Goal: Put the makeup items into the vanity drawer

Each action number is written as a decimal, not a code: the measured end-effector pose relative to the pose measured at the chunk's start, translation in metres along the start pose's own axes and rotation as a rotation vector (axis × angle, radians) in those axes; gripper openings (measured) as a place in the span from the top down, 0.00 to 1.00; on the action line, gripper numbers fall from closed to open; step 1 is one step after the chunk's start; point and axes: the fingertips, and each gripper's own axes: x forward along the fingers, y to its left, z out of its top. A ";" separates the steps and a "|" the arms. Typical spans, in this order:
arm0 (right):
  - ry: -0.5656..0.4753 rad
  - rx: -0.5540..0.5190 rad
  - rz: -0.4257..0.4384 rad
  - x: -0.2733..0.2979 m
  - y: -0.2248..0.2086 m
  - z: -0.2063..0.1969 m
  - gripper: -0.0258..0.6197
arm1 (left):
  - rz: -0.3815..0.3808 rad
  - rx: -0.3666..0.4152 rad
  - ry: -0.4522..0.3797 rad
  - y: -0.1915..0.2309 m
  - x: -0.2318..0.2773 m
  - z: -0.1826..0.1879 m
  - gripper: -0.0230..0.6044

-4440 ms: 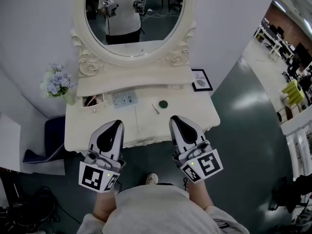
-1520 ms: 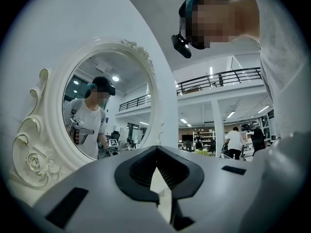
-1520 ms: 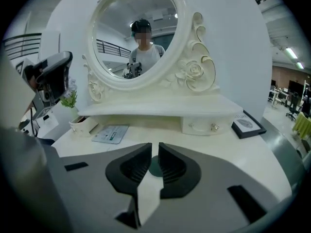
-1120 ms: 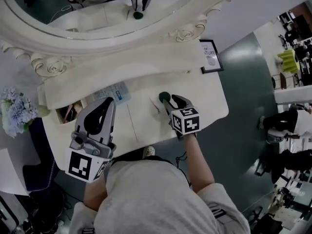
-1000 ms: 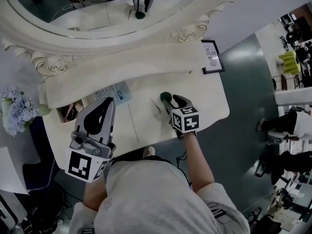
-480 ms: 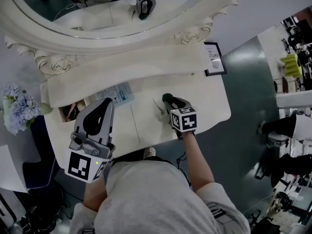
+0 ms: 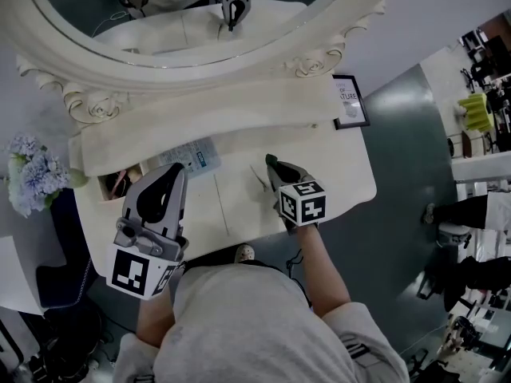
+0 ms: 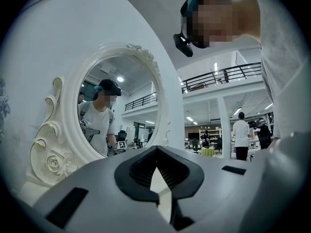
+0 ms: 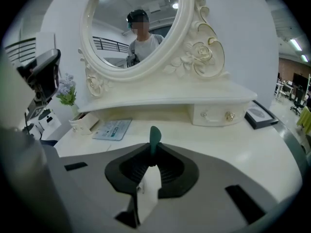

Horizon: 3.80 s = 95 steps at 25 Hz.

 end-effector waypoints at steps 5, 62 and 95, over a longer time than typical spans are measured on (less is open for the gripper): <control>-0.091 -0.007 0.031 -0.015 0.012 0.021 0.89 | 0.004 0.005 -0.011 -0.002 -0.003 0.004 0.94; -0.375 -0.314 0.559 -0.012 0.240 0.122 0.89 | 0.364 0.060 -0.046 0.040 -0.140 0.020 0.94; -0.035 -0.702 0.670 0.095 0.347 0.063 0.88 | 0.659 0.021 -0.022 0.079 -0.233 0.001 0.94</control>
